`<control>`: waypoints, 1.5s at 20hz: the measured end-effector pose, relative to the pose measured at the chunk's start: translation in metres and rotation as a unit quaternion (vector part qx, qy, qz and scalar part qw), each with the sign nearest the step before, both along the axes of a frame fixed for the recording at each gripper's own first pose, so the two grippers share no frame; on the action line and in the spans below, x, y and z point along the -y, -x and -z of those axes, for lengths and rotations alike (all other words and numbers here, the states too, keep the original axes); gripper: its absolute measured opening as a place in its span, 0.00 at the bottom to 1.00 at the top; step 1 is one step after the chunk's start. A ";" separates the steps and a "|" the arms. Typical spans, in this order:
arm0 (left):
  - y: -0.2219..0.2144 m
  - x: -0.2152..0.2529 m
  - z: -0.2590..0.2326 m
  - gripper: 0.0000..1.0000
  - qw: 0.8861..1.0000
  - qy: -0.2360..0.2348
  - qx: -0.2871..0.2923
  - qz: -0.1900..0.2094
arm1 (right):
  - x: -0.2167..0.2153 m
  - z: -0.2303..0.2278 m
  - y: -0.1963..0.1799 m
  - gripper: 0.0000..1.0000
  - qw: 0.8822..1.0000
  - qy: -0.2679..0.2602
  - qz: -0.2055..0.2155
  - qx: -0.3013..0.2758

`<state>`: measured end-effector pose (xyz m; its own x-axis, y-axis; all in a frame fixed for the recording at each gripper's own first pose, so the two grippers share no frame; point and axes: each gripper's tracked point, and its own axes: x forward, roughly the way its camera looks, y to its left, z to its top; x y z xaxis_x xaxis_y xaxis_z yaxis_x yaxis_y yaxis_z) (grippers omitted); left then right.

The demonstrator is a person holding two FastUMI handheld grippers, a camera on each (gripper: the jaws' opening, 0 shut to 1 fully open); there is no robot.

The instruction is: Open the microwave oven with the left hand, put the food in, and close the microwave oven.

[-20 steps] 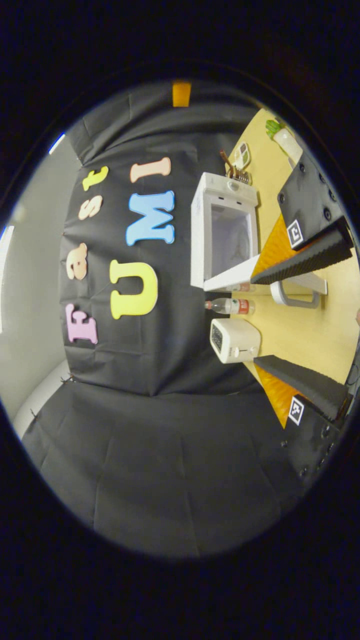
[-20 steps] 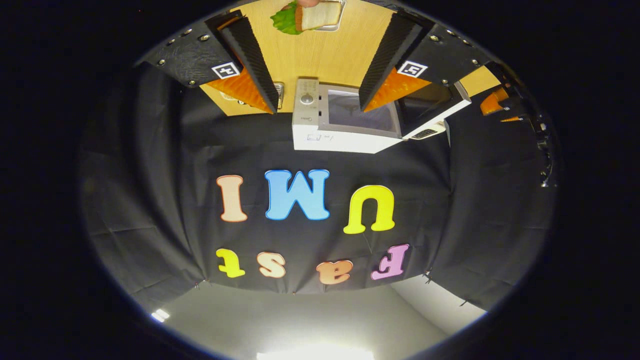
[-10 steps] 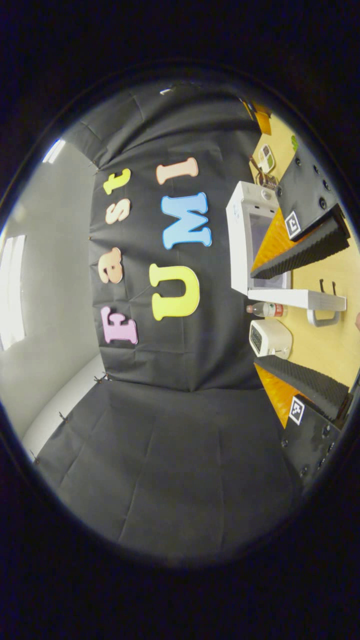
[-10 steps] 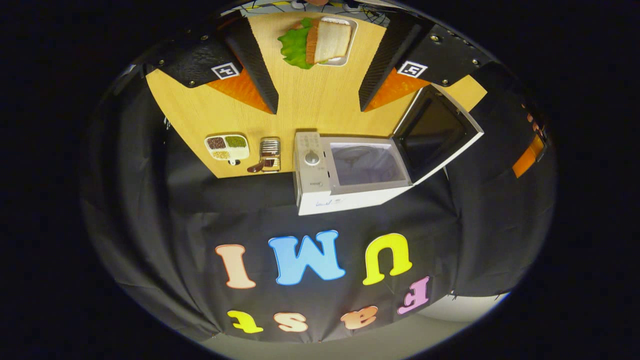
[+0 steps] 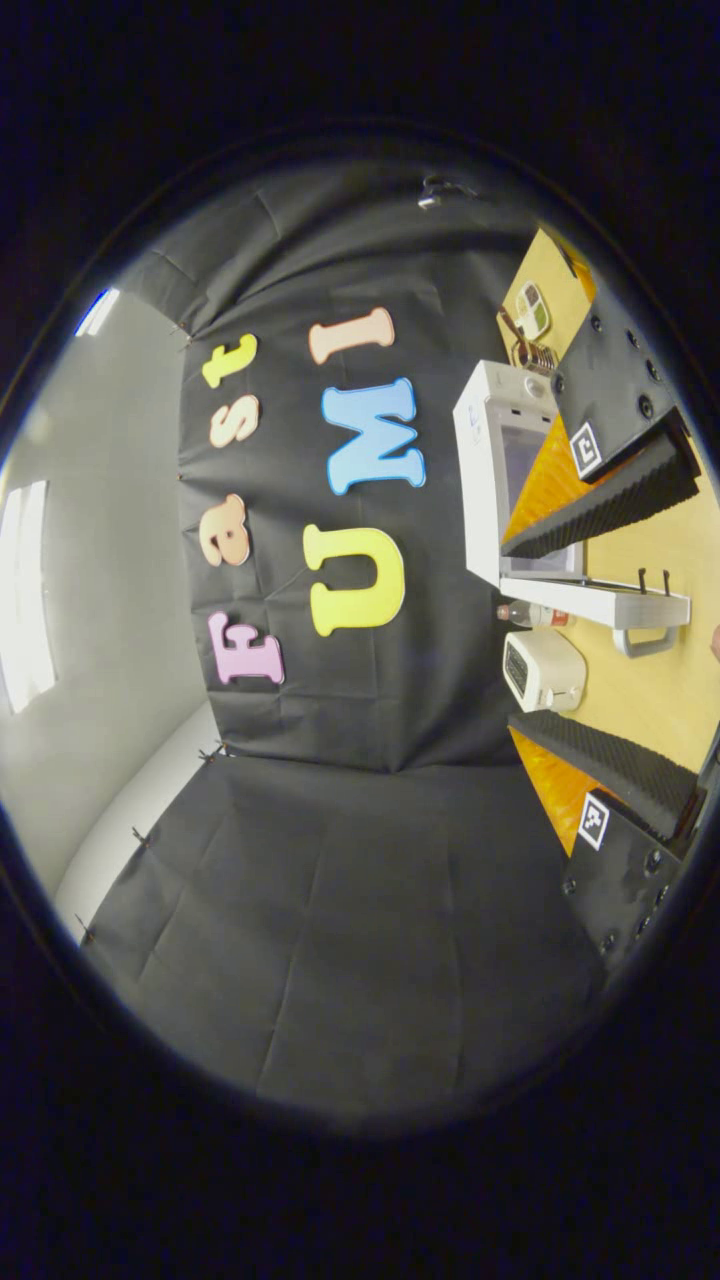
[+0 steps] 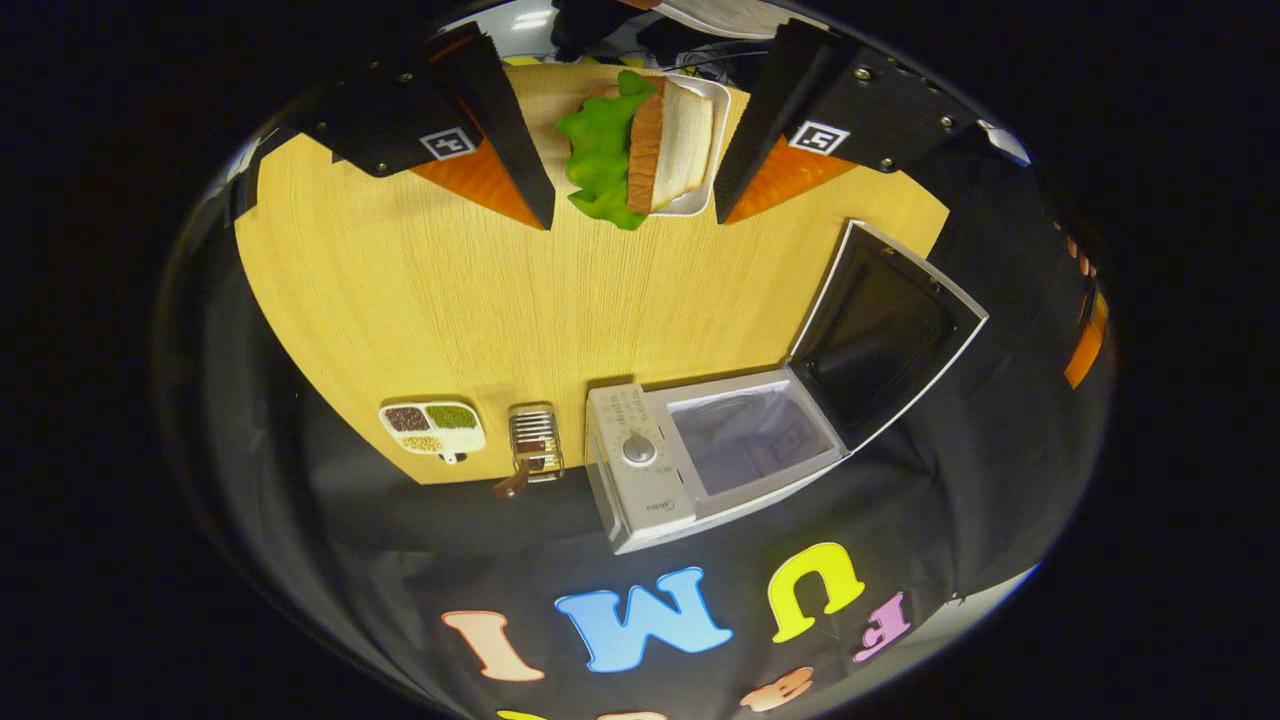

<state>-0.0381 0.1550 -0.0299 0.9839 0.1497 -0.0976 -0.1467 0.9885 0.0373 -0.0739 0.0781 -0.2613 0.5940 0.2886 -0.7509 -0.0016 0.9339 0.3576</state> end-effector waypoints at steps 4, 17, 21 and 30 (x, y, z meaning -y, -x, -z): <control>0.005 0.009 0.001 0.98 1.000 -0.002 -0.004 -0.008 | -0.001 0.020 0.015 0.98 0.998 -0.036 0.007 -0.044; 0.023 0.048 0.002 1.00 1.000 0.003 -0.003 -0.028 | -0.021 0.029 0.025 0.31 0.983 -0.142 0.001 -0.116; 0.006 0.044 0.000 1.00 1.000 0.007 0.002 -0.020 | -0.029 0.005 0.011 0.31 0.983 -0.155 -0.006 -0.096; -0.064 0.002 0.001 0.98 0.999 0.025 0.021 0.019 | -0.084 -0.044 -0.072 0.31 0.986 -0.167 0.025 -0.008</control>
